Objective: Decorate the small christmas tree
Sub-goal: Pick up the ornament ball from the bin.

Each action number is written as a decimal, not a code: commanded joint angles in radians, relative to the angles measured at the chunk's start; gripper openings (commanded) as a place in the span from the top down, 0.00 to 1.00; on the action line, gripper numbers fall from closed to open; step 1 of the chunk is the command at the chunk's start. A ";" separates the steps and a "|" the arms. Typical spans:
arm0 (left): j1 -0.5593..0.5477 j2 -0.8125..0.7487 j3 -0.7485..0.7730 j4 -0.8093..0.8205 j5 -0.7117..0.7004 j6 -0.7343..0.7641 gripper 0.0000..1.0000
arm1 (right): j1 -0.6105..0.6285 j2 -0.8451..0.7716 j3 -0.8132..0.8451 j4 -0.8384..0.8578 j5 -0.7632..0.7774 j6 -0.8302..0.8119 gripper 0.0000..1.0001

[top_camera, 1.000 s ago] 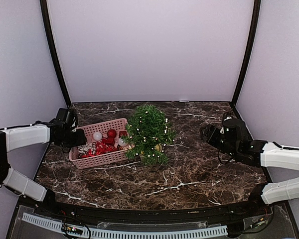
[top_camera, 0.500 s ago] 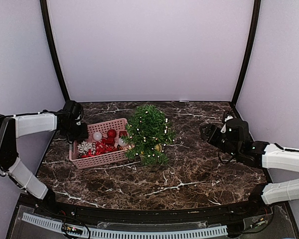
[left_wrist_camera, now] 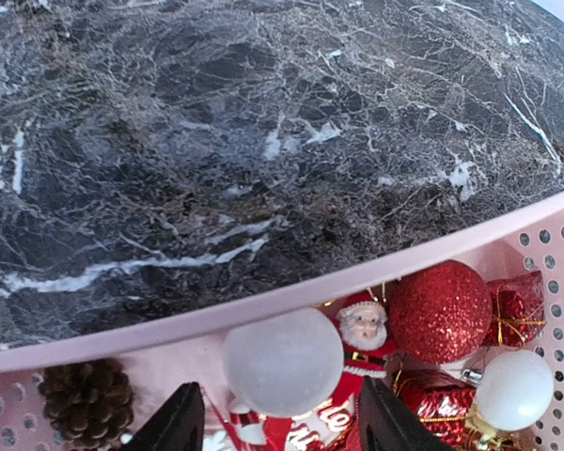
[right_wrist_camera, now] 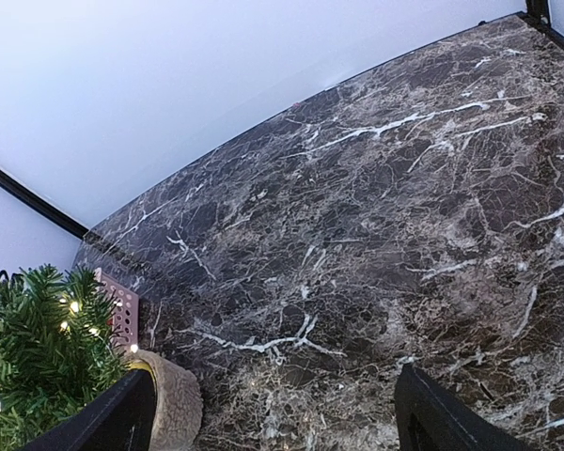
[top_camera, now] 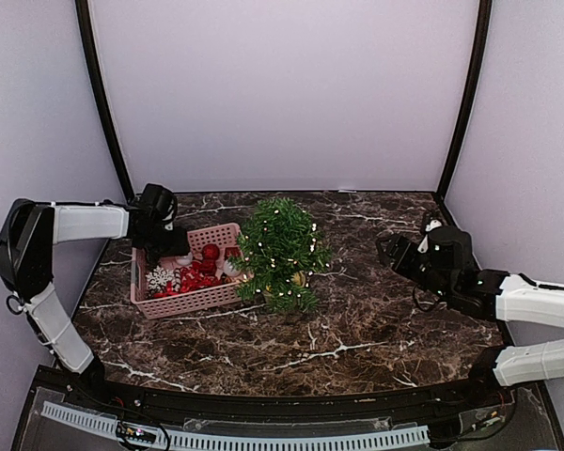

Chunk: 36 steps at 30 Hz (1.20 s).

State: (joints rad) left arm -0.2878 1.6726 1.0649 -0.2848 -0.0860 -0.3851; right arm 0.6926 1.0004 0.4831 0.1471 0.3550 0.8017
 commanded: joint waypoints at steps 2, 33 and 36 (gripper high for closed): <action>-0.002 0.065 0.038 0.048 0.033 -0.024 0.38 | -0.004 -0.013 -0.014 0.041 -0.006 0.000 0.09; -0.002 -0.270 -0.061 -0.100 0.037 0.018 0.51 | -0.004 -0.072 0.012 -0.021 0.003 -0.021 0.12; -0.002 -0.401 -0.096 -0.132 0.126 0.072 0.52 | -0.004 -0.093 0.024 -0.034 -0.030 -0.053 0.12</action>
State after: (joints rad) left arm -0.2893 1.4227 1.0168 -0.3035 -0.0582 -0.3885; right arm 0.6926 0.9401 0.4709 0.1165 0.3515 0.7975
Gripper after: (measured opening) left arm 0.521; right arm 0.883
